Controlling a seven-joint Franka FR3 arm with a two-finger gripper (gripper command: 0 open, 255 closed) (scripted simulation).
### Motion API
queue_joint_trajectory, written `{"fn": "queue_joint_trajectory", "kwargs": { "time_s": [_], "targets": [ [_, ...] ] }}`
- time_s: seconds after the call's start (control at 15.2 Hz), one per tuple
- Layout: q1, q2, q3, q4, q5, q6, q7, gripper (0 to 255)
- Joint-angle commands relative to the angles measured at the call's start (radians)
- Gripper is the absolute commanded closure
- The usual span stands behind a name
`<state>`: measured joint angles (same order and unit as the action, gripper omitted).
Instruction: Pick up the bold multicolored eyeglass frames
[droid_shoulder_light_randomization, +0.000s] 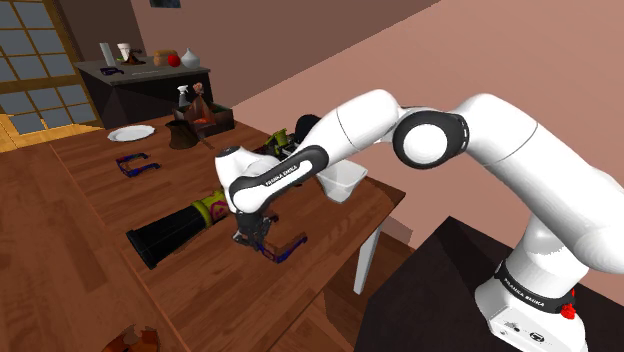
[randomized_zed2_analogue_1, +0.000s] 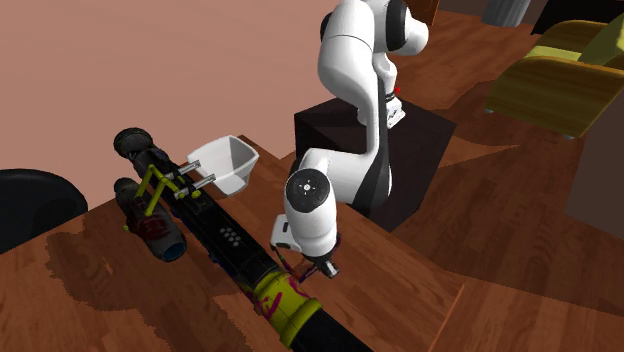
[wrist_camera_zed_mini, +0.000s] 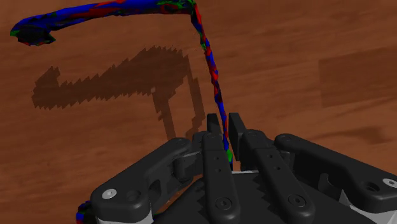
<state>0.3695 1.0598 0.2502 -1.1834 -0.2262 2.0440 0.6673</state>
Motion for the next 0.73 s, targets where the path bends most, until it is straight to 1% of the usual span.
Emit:
{"fn": "queue_joint_trajectory", "kwargs": {
  "time_s": [0.0,0.66],
  "targets": [
    [-0.002,-0.018,0.003,-0.004,0.002,-0.014,0.000,255],
    [-0.012,-0.110,0.016,-0.031,0.015,-0.080,-0.002,255]
  ]
}}
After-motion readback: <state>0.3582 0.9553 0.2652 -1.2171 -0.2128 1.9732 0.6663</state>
